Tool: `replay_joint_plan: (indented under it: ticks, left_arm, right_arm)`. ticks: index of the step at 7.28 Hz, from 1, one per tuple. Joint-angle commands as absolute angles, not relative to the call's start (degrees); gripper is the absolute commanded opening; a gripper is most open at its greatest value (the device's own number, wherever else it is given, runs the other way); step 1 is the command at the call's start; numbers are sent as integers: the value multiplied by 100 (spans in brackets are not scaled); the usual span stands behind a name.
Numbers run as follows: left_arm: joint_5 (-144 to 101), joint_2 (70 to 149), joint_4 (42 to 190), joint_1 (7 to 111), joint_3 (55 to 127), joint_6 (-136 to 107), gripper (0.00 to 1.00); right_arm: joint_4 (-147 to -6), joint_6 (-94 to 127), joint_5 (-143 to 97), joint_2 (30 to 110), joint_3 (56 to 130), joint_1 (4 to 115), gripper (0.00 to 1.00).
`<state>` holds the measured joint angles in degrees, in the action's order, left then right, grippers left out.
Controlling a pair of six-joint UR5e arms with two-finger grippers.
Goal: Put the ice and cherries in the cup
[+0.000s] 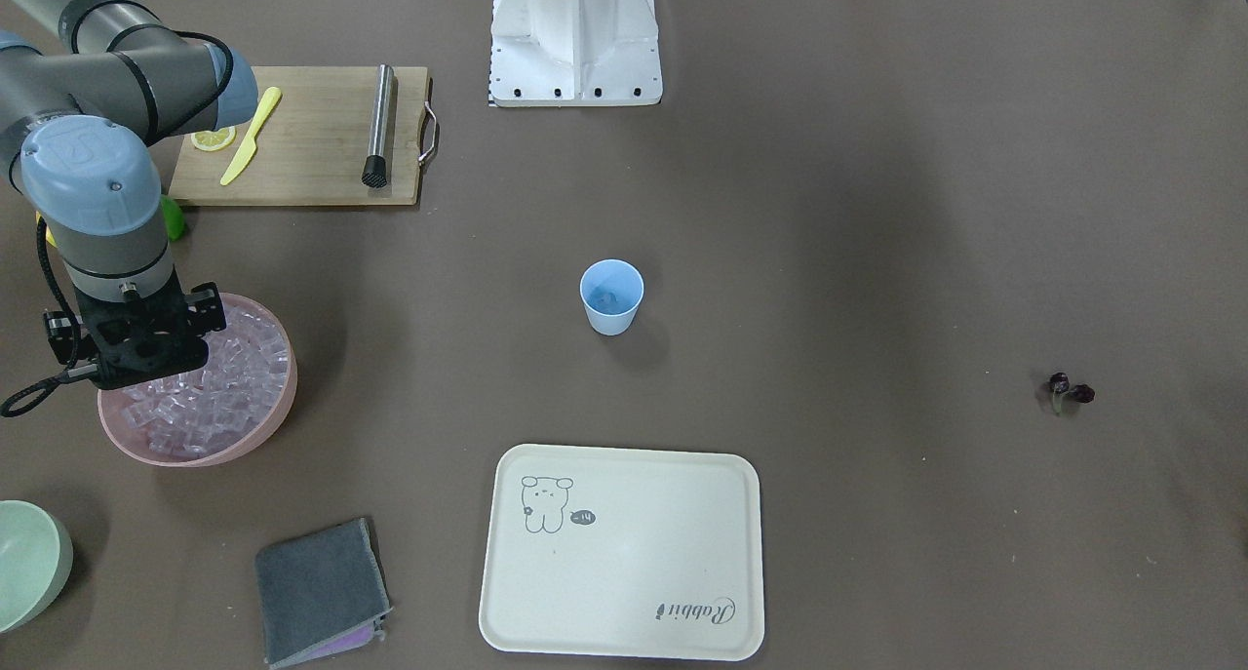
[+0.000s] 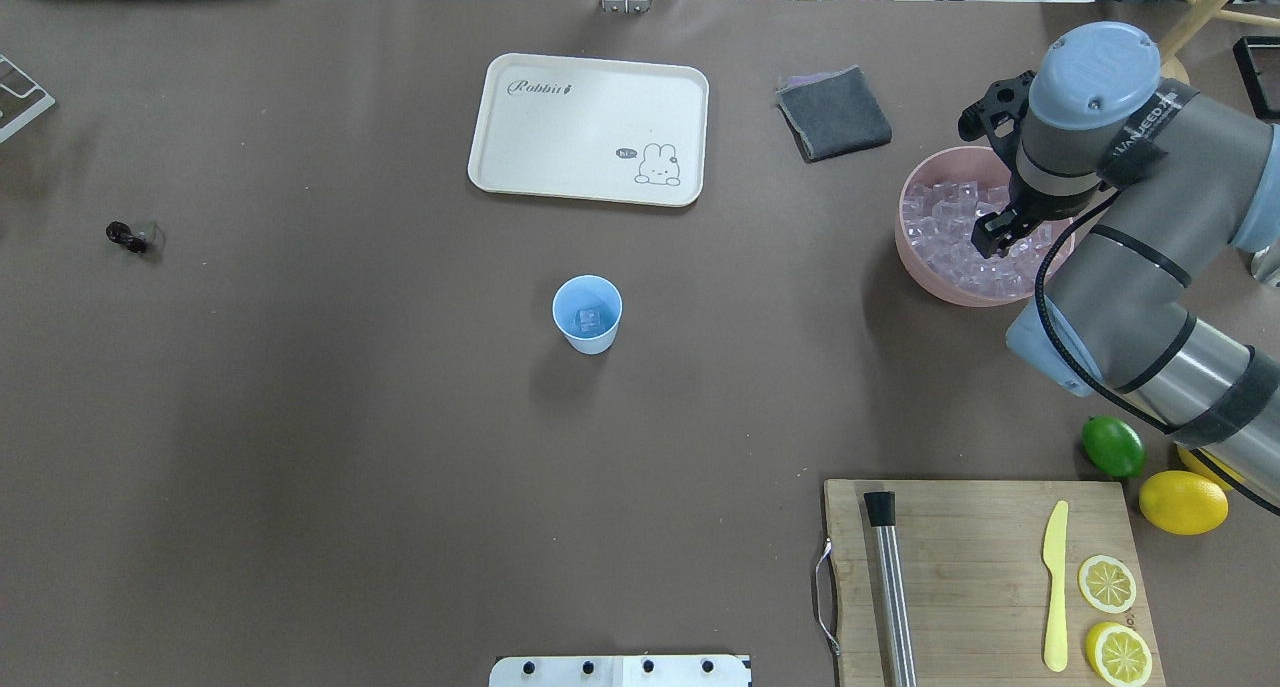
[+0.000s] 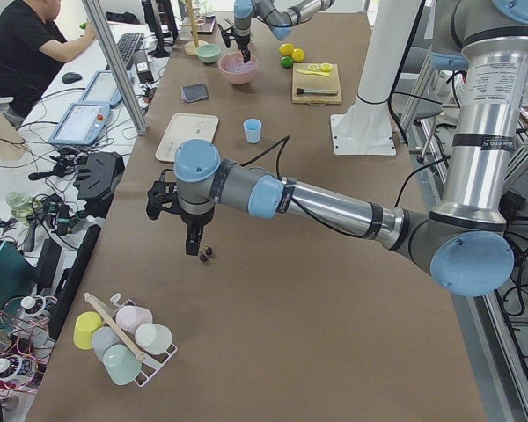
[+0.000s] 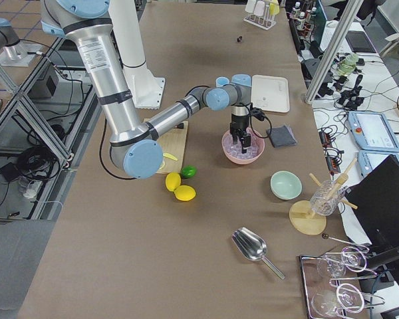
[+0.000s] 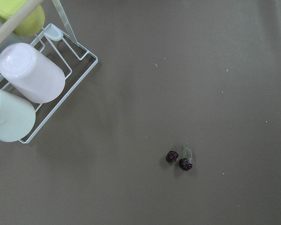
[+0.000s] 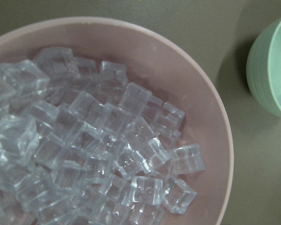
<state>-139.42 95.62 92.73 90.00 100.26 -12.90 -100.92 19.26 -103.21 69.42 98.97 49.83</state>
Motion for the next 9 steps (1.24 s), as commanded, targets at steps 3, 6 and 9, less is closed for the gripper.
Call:
replay_joint_plan:
  ticks: [3, 6, 9]
  left_arm:
    - [-13939, 9562, 9272, 9000, 10002, -1283, 98]
    - [-13939, 9562, 9272, 9000, 10002, -1283, 98]
    - [-13939, 9562, 9272, 9000, 10028, -1283, 98]
  right_arm:
    - [-10099, 1899, -9976, 7057, 9888, 4755, 69]
    - [-10099, 1846, -9949, 7066, 9844, 4711, 64]
    - [-10108, 1767, -9958, 7014, 9818, 4737, 57]
